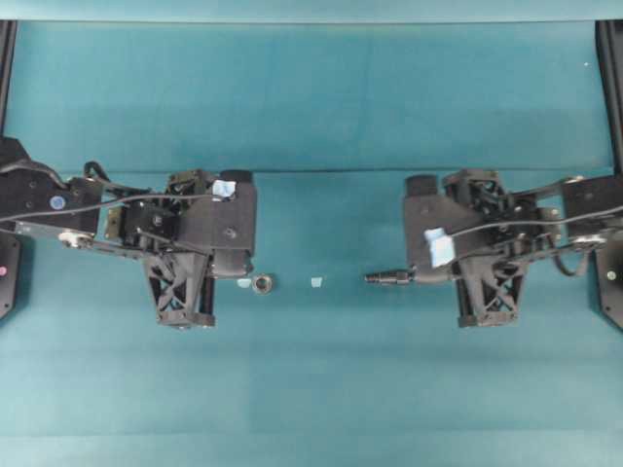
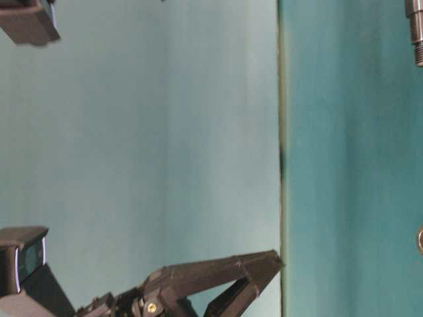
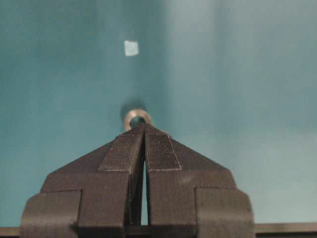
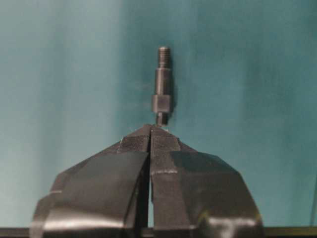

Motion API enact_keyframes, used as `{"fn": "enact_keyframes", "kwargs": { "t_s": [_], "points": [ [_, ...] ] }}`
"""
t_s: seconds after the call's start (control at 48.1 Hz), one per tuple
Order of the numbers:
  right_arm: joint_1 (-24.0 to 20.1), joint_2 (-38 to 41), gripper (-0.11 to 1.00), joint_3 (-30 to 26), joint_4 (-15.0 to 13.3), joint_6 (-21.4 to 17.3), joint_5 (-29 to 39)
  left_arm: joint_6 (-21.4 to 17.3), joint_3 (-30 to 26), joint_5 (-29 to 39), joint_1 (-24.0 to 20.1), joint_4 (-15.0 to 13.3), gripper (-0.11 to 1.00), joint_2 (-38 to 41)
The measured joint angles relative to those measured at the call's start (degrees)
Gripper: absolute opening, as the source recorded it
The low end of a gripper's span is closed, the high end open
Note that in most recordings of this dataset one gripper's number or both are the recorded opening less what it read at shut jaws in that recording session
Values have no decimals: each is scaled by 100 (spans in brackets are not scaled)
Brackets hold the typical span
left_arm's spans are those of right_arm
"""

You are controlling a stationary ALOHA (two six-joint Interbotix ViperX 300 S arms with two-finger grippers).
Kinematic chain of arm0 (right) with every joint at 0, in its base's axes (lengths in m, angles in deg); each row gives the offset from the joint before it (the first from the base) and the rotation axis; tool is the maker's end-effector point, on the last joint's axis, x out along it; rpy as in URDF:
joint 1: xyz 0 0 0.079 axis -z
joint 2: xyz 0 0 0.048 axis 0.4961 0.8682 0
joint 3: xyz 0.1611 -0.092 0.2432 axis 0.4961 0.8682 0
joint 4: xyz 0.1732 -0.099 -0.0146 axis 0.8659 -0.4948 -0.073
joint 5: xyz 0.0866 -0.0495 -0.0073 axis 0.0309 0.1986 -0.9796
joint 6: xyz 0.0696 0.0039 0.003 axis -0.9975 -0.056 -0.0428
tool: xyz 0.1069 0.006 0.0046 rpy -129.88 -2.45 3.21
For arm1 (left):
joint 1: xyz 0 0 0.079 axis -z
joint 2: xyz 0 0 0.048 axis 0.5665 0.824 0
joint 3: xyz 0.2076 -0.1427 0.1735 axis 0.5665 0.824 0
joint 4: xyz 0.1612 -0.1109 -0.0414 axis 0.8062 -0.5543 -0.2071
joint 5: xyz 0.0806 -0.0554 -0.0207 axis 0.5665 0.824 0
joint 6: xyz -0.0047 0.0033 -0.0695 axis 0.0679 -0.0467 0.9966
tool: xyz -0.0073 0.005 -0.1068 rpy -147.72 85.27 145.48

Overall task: Insert the washer onto the shaft with both hands.
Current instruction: 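Move left gripper over the washer and right gripper over the shaft, then lower both open grippers toward the washer and the shaft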

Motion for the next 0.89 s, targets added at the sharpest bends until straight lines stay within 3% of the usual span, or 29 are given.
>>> {"fn": "enact_keyframes", "kwargs": {
  "t_s": [0.249, 0.312, 0.436, 0.561, 0.623, 0.706, 0.893],
  "points": [
    [105, 185, -4, -18, -9, 9, -176, 44, -35, 35, 0, 0, 3, 132],
    [167, 220, 0, -18, -9, 9, -220, 44, -35, 35, 0, 9, 9, 167],
    [246, 316, 22, -26, 0, 9, -246, 44, -35, 18, 0, 0, 41, 246],
    [255, 519, 59, -26, 0, 9, -272, 35, -35, -70, 0, 9, 79, 378],
    [255, 650, 77, -26, 0, 9, -308, 35, -18, -88, 9, 9, 92, 475],
    [255, 800, 93, -26, 0, -35, -413, 35, 0, -105, 9, 9, 92, 606],
    [264, 1011, 88, -18, 9, -185, -809, 44, 0, -114, 9, 0, 92, 791]
  ]
}}
